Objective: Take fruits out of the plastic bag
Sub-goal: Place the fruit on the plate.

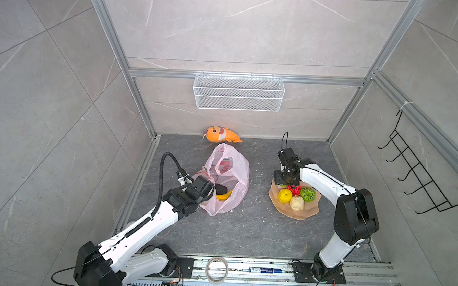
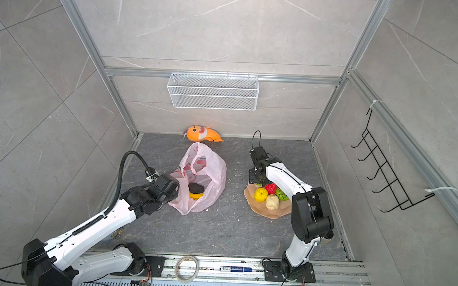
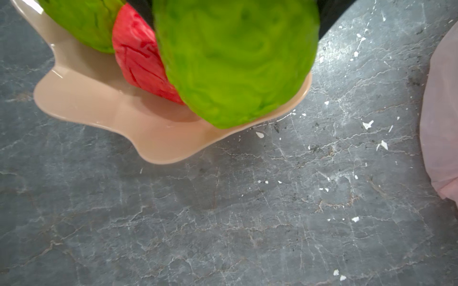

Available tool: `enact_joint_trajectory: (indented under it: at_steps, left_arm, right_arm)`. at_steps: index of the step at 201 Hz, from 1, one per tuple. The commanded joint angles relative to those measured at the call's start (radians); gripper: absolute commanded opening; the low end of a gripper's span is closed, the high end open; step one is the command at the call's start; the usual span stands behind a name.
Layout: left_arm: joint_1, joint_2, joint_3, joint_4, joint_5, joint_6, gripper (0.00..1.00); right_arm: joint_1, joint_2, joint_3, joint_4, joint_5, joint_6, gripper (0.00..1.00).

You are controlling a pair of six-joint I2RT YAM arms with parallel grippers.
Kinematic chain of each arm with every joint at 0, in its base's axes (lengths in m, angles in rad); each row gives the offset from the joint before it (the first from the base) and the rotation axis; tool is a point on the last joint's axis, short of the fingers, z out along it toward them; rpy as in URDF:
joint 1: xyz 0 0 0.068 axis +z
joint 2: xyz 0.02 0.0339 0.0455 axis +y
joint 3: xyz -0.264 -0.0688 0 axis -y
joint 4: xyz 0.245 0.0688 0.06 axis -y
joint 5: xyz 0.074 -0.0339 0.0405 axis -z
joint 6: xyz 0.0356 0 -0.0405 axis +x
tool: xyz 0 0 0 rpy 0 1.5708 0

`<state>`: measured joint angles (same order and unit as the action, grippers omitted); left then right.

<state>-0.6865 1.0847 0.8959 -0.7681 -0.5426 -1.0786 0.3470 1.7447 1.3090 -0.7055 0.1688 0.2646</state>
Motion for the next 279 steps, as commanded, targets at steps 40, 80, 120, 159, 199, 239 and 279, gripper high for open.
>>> enact_joint_trajectory:
  at_steps: [40, 80, 120, 159, 199, 239, 279]
  left_arm:
    - [0.004, -0.019, 0.021, -0.025, -0.013, -0.014, 0.0]
    - [0.004, -0.023, 0.02, -0.031, -0.013, -0.018, 0.0]
    - [0.005, -0.026, 0.02, -0.037, -0.016, -0.022, 0.0]
    - [0.005, -0.026, 0.02, -0.038, -0.016, -0.023, 0.0]
    - [0.003, -0.022, 0.022, -0.039, -0.016, -0.023, 0.0]
    - [0.004, -0.021, 0.023, -0.037, -0.016, -0.025, 0.0]
    - [0.004, -0.022, 0.022, -0.035, -0.014, -0.025, 0.0]
  right_arm:
    - [-0.014, 0.024, -0.002, 0.019, 0.015, -0.01, 0.38]
    - [-0.017, 0.03, -0.017, 0.028, 0.011, -0.007, 0.4]
    - [-0.02, 0.038, -0.032, 0.041, 0.002, 0.001, 0.41]
    - [-0.019, 0.041, -0.041, 0.047, -0.003, 0.004, 0.43]
    - [-0.019, 0.039, -0.043, 0.048, -0.003, 0.004, 0.55]
    - [-0.02, 0.029, -0.042, 0.044, 0.001, 0.004, 0.68]
    - [-0.02, 0.022, -0.041, 0.043, 0.008, 0.004, 0.73]
